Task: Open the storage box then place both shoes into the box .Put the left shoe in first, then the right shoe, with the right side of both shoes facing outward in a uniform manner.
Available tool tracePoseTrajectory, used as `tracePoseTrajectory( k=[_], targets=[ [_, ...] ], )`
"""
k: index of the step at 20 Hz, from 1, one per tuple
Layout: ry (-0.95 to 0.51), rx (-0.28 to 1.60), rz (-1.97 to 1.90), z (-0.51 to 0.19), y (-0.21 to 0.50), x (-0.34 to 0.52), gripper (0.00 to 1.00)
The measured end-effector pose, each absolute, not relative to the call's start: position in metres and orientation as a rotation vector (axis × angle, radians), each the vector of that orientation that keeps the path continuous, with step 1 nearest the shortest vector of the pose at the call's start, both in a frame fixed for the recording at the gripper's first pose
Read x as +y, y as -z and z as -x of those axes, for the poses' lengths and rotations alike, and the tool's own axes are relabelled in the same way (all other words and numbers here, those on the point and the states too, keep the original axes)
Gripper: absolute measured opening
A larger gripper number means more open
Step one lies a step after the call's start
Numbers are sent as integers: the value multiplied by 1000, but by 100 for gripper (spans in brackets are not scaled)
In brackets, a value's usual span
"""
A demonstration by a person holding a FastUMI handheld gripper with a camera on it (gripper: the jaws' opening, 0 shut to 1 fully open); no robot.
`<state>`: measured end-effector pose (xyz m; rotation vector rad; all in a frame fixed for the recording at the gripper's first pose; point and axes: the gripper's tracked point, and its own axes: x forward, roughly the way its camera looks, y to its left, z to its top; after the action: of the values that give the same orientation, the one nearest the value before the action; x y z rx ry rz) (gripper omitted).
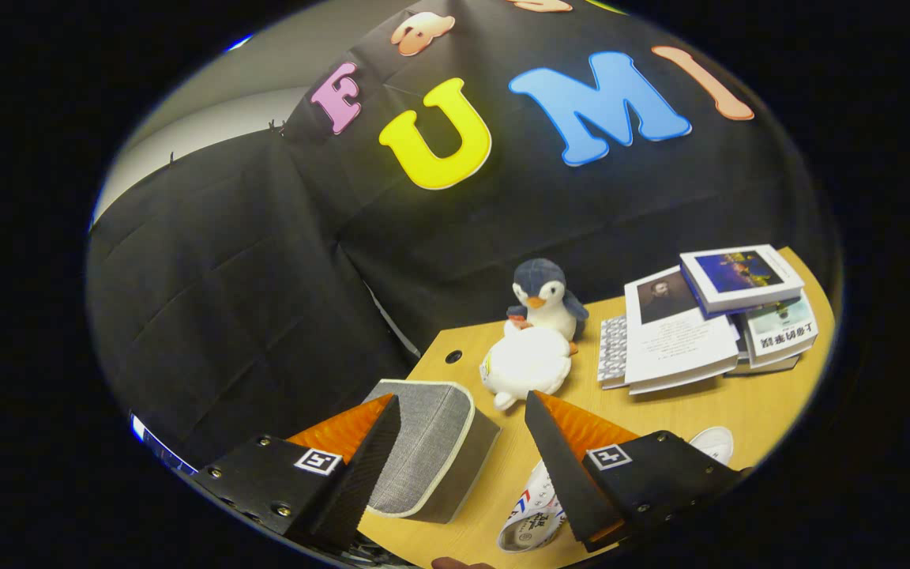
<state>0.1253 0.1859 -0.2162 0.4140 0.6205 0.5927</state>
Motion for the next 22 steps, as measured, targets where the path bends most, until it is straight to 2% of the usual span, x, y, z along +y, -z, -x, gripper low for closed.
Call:
tracePoseTrajectory(
  k=[12, 19, 20, 22],
  targets=[
    [-771, 1039, -794, -109, 333, 268, 97],
    [-805, 1112, -916, -100, 356, 298, 96],
    [-806, 1122, -930, -98, 360, 308, 95],
    [-819, 1132, -952, -96, 353, 306, 82]
  ],
)
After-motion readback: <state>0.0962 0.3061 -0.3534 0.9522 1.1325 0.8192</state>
